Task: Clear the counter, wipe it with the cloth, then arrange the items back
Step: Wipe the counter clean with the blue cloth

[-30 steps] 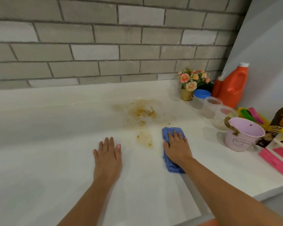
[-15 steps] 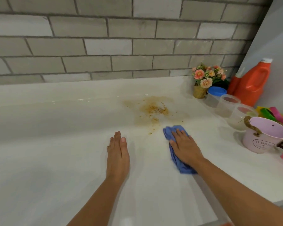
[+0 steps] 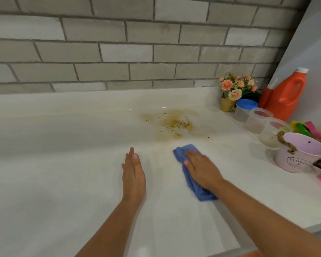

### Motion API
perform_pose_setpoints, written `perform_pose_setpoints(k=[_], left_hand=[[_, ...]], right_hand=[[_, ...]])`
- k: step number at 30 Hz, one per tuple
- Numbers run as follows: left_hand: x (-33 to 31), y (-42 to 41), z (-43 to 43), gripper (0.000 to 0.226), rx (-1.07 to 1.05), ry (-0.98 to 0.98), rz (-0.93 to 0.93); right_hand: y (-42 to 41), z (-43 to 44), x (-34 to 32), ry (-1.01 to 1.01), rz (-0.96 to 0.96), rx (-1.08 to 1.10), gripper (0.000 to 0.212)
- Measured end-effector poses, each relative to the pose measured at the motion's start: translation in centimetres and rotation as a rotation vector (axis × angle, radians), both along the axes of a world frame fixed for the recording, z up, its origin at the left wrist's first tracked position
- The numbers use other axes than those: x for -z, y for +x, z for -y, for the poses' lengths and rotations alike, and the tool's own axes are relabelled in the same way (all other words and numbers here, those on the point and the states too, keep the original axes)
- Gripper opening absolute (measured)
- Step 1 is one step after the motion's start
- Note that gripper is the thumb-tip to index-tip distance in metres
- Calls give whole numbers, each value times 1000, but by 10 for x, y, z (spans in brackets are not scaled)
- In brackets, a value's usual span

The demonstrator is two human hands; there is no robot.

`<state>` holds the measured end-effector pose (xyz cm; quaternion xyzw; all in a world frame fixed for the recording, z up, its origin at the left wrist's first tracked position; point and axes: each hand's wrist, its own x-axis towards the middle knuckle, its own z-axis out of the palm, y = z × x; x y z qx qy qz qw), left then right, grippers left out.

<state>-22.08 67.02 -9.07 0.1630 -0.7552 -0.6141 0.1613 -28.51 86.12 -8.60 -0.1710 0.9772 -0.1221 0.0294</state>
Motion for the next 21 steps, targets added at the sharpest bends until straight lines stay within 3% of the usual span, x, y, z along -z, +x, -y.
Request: perform_pose_setpoints(k=[4, 10, 13, 16, 19, 21], left_hand=[[-1, -2, -1, 53, -4, 27, -33], [0, -4, 3, 49, -56, 105, -94], [-1, -2, 3, 51, -77, 127, -87], [0, -2, 2, 53, -75, 109, -79], [0, -1, -1, 51, -32, 58, -66], [0, -3, -3, 51, 0, -51, -27]], right_hand=[[-38, 41, 3, 133, 52, 136, 55], [45, 84, 3, 5, 19, -218, 53], [96, 33, 6, -57, 24, -316, 80], [91, -40, 8, -57, -7, -94, 93], [45, -72, 2, 56, 10, 262, 56], [26, -50, 1, 115, -5, 400, 54]])
